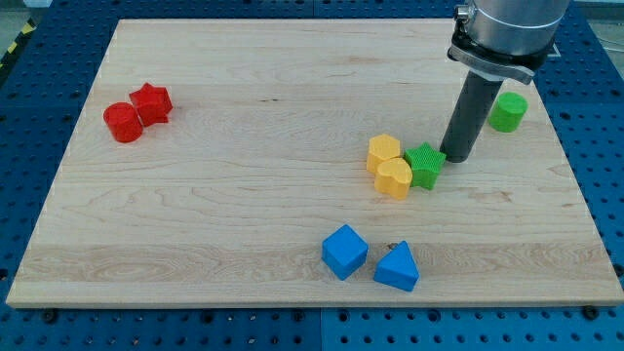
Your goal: Point your arm to the bottom of the green circle
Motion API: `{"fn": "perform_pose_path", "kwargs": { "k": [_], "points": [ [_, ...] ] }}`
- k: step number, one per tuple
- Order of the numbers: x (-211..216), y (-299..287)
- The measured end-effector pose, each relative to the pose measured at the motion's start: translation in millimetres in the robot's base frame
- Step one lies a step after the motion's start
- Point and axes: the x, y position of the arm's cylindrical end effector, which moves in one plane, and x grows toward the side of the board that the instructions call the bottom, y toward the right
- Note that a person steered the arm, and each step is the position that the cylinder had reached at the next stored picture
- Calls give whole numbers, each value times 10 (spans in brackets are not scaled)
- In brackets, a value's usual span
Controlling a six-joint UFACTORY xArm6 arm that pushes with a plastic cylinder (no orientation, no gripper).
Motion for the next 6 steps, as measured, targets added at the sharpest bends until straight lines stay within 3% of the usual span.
{"fn": "perform_pose_path", "kwargs": {
  "k": [6],
  "points": [
    [10,715]
  ]
}}
